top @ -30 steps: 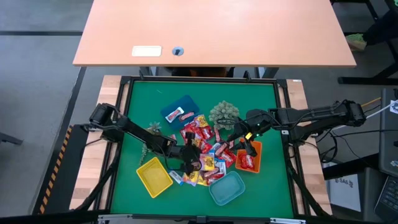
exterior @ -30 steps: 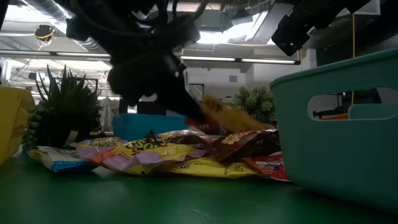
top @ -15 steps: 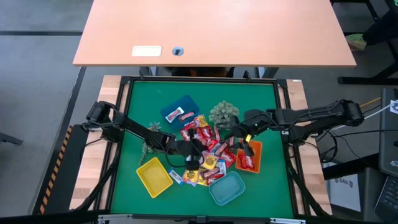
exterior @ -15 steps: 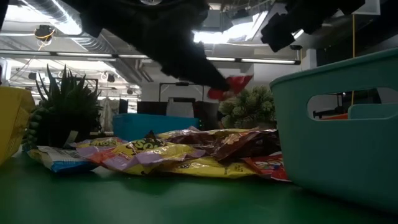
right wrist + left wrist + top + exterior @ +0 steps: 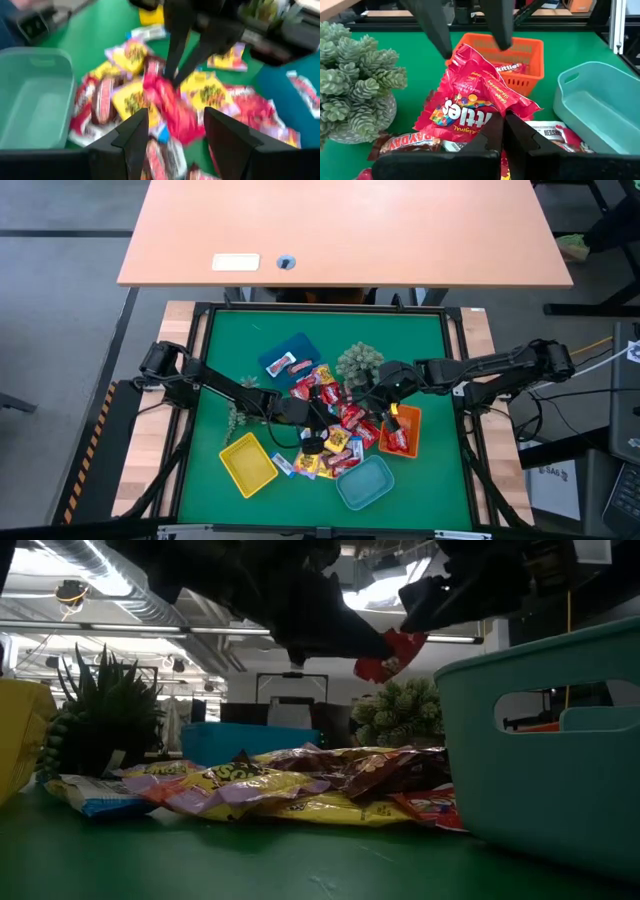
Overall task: Sort candy
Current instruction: Put the red candy into the orange bin
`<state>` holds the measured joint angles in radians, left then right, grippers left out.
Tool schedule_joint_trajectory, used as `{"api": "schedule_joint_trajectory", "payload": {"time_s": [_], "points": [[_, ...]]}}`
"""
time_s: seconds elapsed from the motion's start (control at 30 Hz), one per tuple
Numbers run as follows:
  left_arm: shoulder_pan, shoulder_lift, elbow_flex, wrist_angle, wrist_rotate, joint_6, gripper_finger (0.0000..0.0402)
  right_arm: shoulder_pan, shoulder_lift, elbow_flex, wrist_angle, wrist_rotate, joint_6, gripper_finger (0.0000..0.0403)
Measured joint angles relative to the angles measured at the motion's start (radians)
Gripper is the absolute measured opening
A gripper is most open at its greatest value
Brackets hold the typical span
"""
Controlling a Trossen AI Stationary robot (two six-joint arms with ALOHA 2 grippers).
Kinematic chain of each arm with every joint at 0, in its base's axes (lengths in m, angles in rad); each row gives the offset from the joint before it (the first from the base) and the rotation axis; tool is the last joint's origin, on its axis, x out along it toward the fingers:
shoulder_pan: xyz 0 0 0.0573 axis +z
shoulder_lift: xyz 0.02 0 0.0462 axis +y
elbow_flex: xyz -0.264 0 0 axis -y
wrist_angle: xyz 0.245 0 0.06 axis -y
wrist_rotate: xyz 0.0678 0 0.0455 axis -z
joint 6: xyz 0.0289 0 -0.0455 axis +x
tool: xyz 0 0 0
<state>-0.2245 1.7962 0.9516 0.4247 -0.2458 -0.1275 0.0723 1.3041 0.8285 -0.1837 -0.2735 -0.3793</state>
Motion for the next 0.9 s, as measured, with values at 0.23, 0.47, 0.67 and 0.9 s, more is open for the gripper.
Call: {"api": "schedule_joint_trajectory", "payload": {"time_s": [0.23, 0.47, 0.67, 0.9], "points": [[0.0, 0.0, 0.0, 0.044, 0.005, -0.001, 0.0, 0.0, 0.015, 0.0, 0.006, 0.023, -0.04, 0.0193], [0.0, 0.0, 0.0, 0.062, 0.005, -0.001, 0.0, 0.0, 0.024, 0.0, 0.005, 0.021, -0.048, 0.0182], [0.0, 0.0, 0.0, 0.065, 0.005, -0.001, 0.0, -0.001, 0.024, 0.0, 0.003, 0.02, -0.048, 0.0114], [0.0, 0.0, 0.0, 0.065, 0.001, -0.001, 0.0, 0.0, 0.024, 0.0, 0.0, 0.019, -0.047, 0.0017]]}}
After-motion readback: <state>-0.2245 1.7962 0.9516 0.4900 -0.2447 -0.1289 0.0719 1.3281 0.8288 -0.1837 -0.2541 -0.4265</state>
